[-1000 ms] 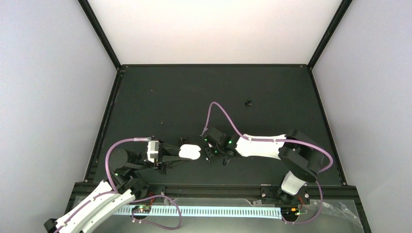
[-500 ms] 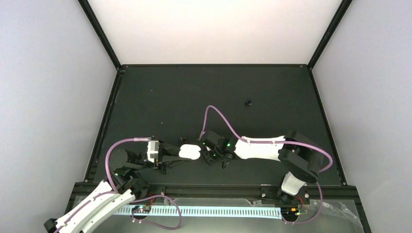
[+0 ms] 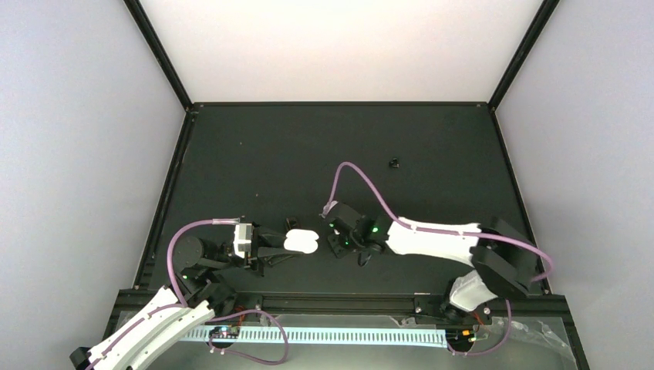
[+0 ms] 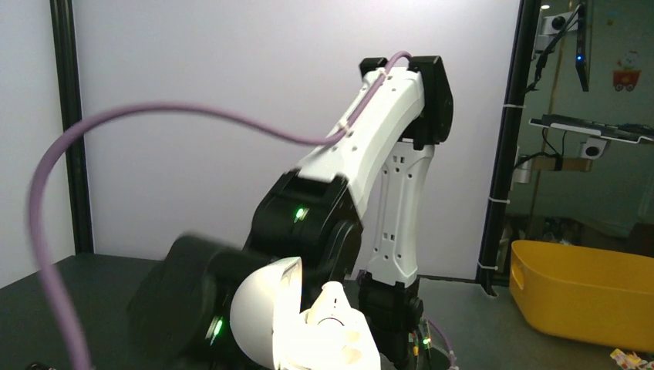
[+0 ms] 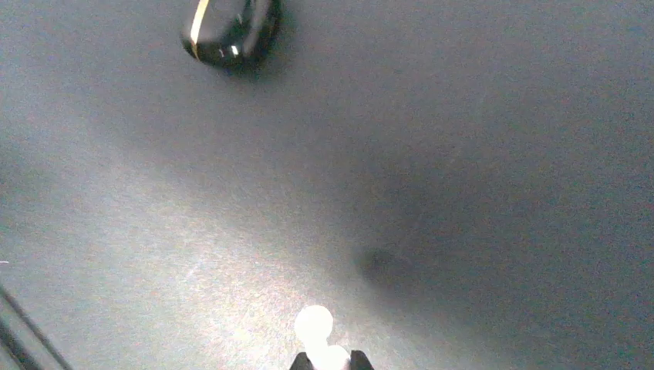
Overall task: Insert the wireless bluetooth earbuds into the charging case
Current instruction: Pick up the earbud from the center of the board, then place the earbud in the charging case.
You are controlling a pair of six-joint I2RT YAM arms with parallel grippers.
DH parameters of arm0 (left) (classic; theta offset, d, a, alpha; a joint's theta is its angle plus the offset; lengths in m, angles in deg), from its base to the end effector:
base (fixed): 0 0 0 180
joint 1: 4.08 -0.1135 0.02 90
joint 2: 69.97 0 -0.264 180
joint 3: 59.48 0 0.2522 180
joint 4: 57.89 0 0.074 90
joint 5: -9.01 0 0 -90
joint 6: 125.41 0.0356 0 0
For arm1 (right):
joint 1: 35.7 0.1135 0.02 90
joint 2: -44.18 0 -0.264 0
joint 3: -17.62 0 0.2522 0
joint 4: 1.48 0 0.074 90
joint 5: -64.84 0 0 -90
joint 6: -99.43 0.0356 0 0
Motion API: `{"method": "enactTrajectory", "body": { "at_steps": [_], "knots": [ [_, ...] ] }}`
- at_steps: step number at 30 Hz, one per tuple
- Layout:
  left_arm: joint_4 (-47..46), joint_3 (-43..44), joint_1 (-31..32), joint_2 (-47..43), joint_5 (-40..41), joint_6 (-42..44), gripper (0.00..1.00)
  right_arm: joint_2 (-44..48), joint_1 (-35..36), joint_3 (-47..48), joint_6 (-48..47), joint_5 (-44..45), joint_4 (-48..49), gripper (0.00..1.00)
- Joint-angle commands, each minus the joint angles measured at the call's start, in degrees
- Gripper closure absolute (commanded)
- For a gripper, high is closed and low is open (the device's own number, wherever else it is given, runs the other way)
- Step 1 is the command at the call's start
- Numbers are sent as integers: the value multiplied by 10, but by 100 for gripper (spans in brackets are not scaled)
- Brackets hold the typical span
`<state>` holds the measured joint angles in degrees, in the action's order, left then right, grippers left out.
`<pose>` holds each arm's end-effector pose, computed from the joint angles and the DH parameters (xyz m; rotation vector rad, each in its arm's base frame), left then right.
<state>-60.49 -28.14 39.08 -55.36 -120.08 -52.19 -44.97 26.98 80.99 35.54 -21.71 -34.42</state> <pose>0.0590 -0.0861 0.2863 0.9159 1.0997 -1.2952 0.1396 0.2656 0.1742 -0.8170 2.5444 0.4659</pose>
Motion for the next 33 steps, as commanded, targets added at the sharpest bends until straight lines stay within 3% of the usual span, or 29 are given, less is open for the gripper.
{"method": "enactTrajectory", "body": {
  "at_steps": [1, 7, 13, 18, 22, 27, 33],
  "knots": [
    [-11, 14, 3, -8, -8, -1, 98, 107, 2, -15, 11, 74, -42, 99],
    [-19, 25, 3, -4, 0, 5, 98, 273, -1, 0, -13, 144, -166, 99],
    [-40, 43, 3, 17, 7, 17, 98, 381, 0, 144, -96, 167, -297, 99],
    [-95, 38, 3, 55, 4, -4, 98, 372, 11, 299, -157, 140, -353, 99],
    [-138, 33, 3, 84, 2, -23, 98, 349, 68, 375, -199, 131, -349, 99],
    [-151, 37, 3, 104, 4, -19, 98, 323, 175, 373, -242, 130, -326, 99],
    [-149, 39, 3, 117, 7, -8, 98, 335, 189, 319, -255, 112, -277, 99]
  ]
}}
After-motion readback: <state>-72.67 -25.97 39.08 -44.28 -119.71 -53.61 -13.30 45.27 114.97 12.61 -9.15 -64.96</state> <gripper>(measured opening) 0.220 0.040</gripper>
